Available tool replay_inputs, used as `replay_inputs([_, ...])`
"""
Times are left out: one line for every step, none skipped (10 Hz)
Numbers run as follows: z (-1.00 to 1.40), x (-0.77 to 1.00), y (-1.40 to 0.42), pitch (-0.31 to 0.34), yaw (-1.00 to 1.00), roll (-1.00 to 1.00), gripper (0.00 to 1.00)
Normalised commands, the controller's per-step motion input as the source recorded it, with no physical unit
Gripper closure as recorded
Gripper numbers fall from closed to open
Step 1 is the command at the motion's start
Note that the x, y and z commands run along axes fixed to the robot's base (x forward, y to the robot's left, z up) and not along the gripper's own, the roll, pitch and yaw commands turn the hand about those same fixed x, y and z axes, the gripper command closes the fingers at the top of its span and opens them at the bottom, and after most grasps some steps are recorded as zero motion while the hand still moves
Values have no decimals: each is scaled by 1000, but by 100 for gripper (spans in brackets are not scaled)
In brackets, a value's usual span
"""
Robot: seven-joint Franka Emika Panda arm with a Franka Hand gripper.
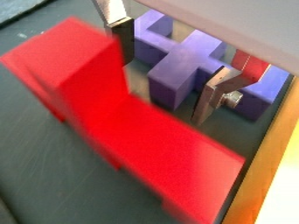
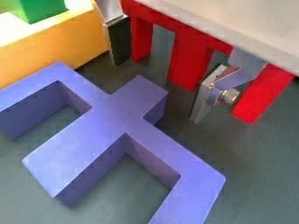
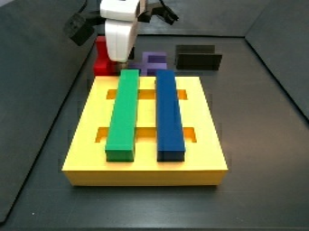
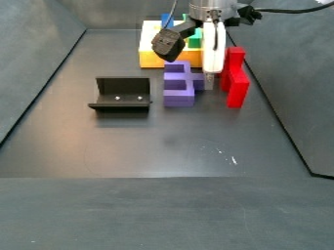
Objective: Pick up the purple object. Move up. Place the purple object on the fixture. Regrasp the purple object. Move to above the board. Insert the purple object.
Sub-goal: Pick up the purple object.
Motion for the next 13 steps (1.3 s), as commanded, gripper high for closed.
replay_inputs([-189, 191, -11, 10, 203, 61, 0])
replay_inputs([-134, 197, 0, 16, 186, 40, 0])
replay_inputs([-137, 123, 0, 13, 109, 27, 0])
replay_inputs([-151, 60, 0, 0, 80, 33, 0])
replay_inputs([-126, 111, 3, 13, 74, 39, 0])
replay_inputs([-109, 74, 0, 10, 74, 13, 0])
replay_inputs([-94, 191, 0, 20, 100, 10, 0])
replay_inputs([-100, 294, 0, 11, 111, 13, 0])
replay_inputs([-114, 209, 0, 3, 114, 10, 0])
replay_inputs([-126, 186, 9, 11, 154, 23, 0])
replay_inputs([-151, 83, 11, 0, 126, 7, 0])
replay_inputs([-94, 0, 0, 0, 31, 0, 0])
replay_inputs([-66, 0, 0, 0, 11, 0, 0])
